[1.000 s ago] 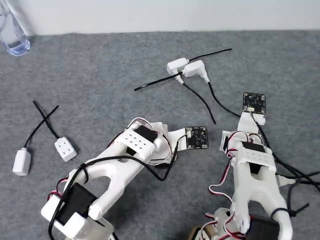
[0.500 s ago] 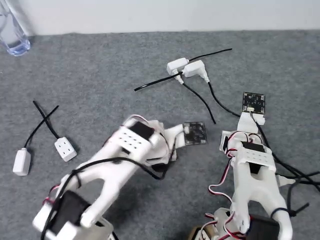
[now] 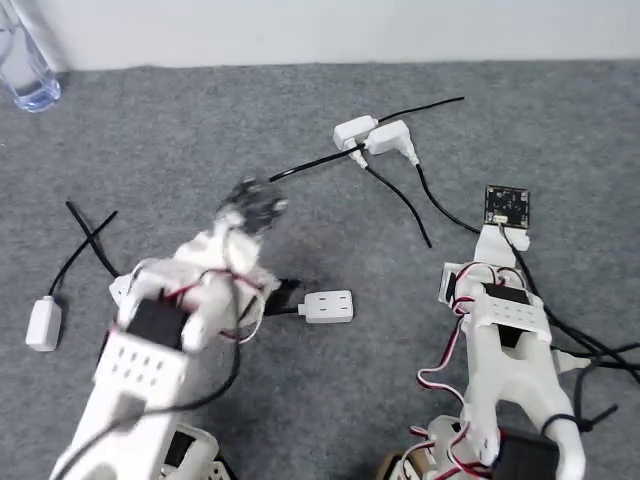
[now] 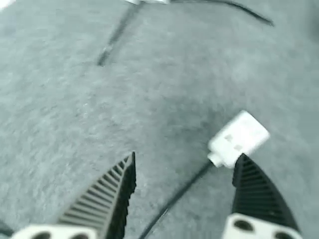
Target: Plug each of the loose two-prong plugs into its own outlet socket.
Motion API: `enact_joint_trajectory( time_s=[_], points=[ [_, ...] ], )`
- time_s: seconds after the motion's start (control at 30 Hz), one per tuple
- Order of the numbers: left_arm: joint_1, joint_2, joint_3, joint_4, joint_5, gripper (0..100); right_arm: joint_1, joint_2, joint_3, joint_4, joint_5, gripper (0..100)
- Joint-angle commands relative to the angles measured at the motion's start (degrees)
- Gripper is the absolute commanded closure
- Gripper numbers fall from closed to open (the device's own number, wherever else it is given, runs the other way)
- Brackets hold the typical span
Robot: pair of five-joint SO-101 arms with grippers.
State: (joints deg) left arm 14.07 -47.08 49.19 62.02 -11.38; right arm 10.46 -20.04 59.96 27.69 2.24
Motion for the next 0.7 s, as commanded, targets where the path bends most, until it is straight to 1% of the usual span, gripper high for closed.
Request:
enact_joint_trajectory(
  time_s=[0.0,0.17,0.3,0.37,0.43,0.53,0.67],
  points=[
    [-5.8,-10.5,15.3,-12.6,4.3,70,-0.7,0.0,-3.3,-1.3,-0.3,80.9],
    [-9.9,-10.0,21.0,-15.4,10.5,70,-0.4,-0.3,-3.3,-0.8,-0.3,80.9],
    [-13.9,-9.8,25.7,-21.6,15.0,70,-0.3,-0.4,-3.3,0.1,-0.2,80.9],
    [-15.9,-9.8,29.6,-26.6,13.8,70,-0.3,-0.5,-3.6,1.1,-0.1,81.1],
    [-18.1,-9.9,33.3,-32.1,11.6,70,-0.1,-0.7,-5.3,2.8,3.3,81.2],
    [-17.8,-9.7,32.9,-31.8,11.5,70,1.7,-2.7,-14.5,15.3,12.2,81.2],
    [-17.4,-9.7,33.0,-31.8,11.3,70,6.2,-2.1,-32.8,35.1,24.0,81.2]
  ],
)
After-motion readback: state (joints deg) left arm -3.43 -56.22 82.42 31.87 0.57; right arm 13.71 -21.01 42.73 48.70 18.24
